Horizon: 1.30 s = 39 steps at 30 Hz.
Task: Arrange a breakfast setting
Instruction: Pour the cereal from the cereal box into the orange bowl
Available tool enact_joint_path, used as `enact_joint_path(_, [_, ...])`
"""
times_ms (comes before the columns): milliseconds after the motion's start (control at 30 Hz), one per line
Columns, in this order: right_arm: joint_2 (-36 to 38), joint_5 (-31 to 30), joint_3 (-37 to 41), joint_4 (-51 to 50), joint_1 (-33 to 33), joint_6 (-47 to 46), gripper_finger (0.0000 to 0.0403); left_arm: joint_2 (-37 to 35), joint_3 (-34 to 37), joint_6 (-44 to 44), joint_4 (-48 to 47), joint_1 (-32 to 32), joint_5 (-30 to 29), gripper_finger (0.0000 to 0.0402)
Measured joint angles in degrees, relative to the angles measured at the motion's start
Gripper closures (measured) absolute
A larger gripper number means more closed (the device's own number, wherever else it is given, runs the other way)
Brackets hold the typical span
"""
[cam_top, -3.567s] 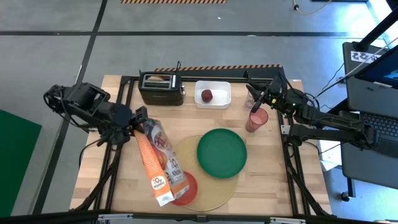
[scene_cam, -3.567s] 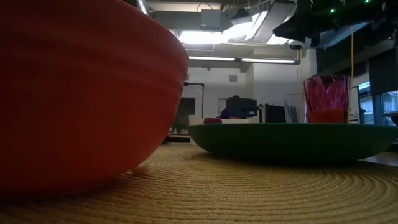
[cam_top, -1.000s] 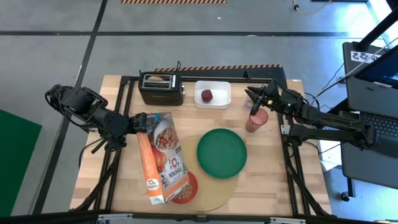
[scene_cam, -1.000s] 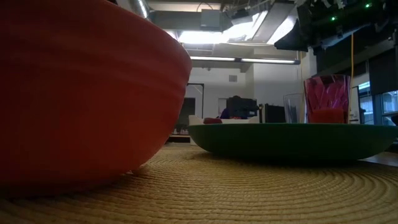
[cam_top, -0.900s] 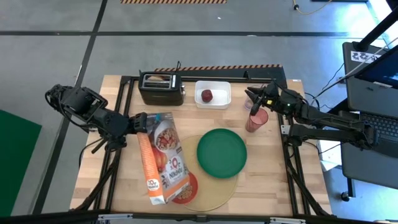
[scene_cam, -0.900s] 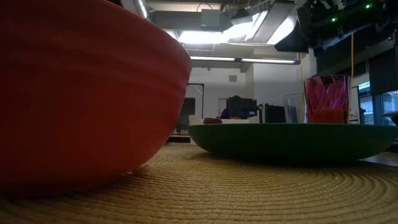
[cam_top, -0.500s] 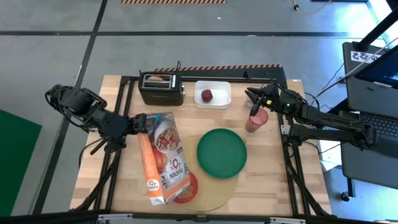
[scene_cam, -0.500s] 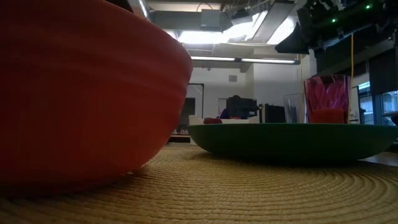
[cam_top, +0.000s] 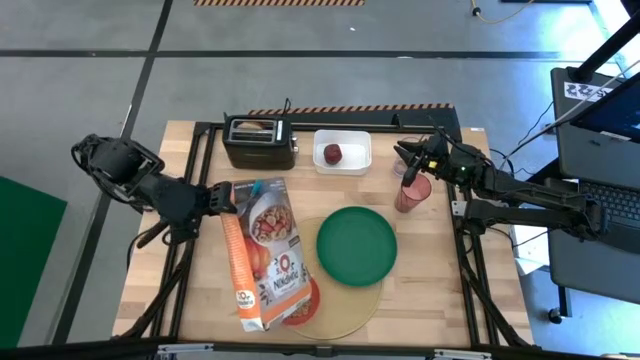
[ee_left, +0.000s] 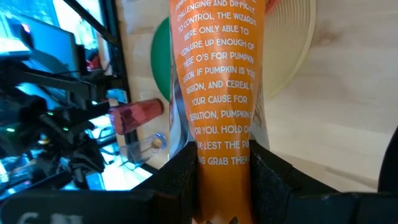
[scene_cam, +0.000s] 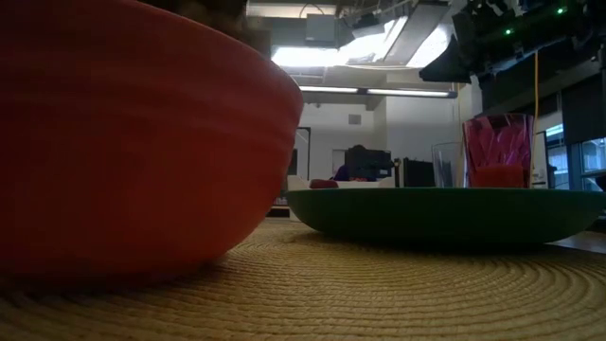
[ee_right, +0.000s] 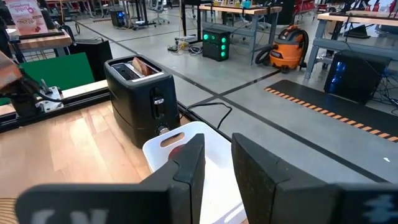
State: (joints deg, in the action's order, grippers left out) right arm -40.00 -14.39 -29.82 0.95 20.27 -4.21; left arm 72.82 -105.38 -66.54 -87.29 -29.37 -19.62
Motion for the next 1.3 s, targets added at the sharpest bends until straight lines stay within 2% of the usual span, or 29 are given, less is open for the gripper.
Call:
enact_joint_path(300, [0.0, 0.0, 0.0, 0.0, 0.0, 0.0, 0.0317, 0.0, -0.5, -0.1, -0.8, -0.1, -1.4, 0.0294])
enact_joint_path(533, [0.0, 0.0, 0.0, 0.0, 0.0, -0.2, 0.0317, 0.0, -0.5, 0.0, -0.8, -0.1, 2.0, 0.0294])
enact_joint_path(733, [0.0, 0.0, 0.0, 0.0, 0.0, -0.2, 0.0317, 0.0, -0.5, -0.1, -1.5, 0.0, -1.1, 0.0294])
enact_joint_path(933, [0.0, 0.0, 0.0, 0.0, 0.0, -0.2, 0.0317, 1.0, -0.5, -1.4, -1.4, -0.1, 0.1, 0.0294])
enact_joint_path(1133, [0.0, 0.0, 0.0, 0.0, 0.0, -0.2, 0.0317, 1.2, -0.5, -3.1, -1.2, -0.1, -2.6, 0.0294])
enact_joint_path(1233, [0.0, 0.0, 0.0, 0.0, 0.0, -0.2, 0.0317, 1.6, -0.5, -3.0, 0.0, -0.1, -0.8, 0.0294])
enact_joint_path(1300, [0.0, 0.0, 0.0, 0.0, 0.0, -0.2, 0.0317, 1.9, -0.5, -3.9, 0.3, -0.4, -2.0, 0.0294])
